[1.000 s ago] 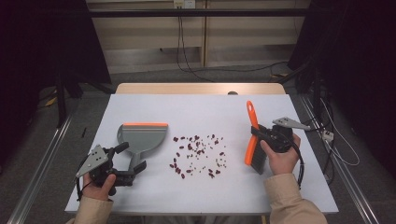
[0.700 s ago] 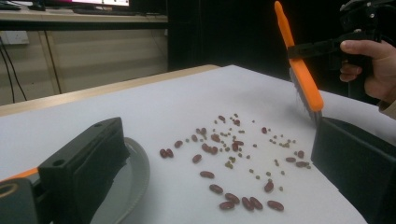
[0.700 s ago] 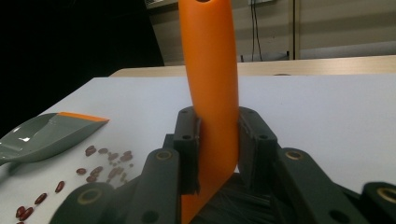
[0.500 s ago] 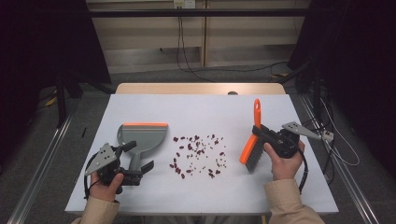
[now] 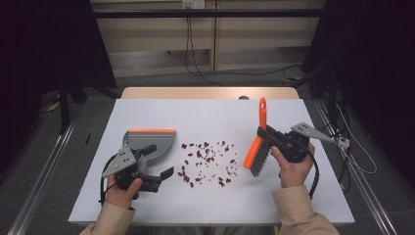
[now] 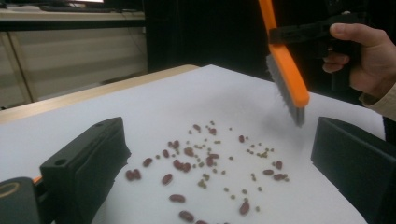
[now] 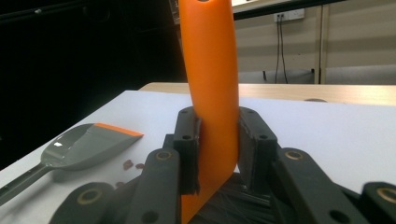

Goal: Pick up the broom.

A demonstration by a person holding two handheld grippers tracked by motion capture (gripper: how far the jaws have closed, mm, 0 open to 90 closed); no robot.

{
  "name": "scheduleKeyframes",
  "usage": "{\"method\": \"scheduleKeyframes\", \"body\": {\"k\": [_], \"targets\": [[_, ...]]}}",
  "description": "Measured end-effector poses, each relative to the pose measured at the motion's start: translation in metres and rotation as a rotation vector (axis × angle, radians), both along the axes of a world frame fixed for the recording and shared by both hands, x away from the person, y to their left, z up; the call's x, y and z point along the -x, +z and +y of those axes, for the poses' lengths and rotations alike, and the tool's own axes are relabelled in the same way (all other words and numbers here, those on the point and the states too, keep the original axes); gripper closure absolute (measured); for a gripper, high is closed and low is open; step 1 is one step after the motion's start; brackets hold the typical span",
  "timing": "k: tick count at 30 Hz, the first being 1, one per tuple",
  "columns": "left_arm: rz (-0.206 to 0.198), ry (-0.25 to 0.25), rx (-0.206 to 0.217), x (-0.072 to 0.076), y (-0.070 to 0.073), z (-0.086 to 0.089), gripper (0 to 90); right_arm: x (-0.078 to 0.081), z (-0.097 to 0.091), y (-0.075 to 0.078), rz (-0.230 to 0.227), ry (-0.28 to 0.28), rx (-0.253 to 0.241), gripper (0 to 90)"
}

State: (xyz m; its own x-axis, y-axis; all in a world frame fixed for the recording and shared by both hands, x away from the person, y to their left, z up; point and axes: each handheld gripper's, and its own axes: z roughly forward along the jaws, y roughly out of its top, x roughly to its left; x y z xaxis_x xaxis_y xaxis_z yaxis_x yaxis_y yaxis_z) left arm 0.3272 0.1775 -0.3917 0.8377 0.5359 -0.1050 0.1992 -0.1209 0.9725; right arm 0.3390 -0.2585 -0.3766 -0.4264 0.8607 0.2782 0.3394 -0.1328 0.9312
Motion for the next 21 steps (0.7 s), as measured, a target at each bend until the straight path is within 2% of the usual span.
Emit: {"method": "scheduleKeyframes", "body": {"k": [8,16,18,21], "targets": [[0.032,-0.060,-0.003,-0.010,-0.004,-0.024,4.7,-0.010,0.026,0.004,0.003,0.043,0.009,71.9],[0.053,-0.076,-0.007,-0.016,-0.005,-0.043,5.5,-0.018,0.050,0.010,-0.001,0.079,0.024,71.8],[0.052,-0.074,-0.008,-0.017,-0.005,-0.047,8.3,-0.020,0.056,0.010,-0.002,0.083,0.028,71.8],[0.063,-0.076,0.005,-0.019,-0.005,-0.052,9.7,-0.023,0.065,0.010,-0.002,0.100,0.028,71.9]]}}
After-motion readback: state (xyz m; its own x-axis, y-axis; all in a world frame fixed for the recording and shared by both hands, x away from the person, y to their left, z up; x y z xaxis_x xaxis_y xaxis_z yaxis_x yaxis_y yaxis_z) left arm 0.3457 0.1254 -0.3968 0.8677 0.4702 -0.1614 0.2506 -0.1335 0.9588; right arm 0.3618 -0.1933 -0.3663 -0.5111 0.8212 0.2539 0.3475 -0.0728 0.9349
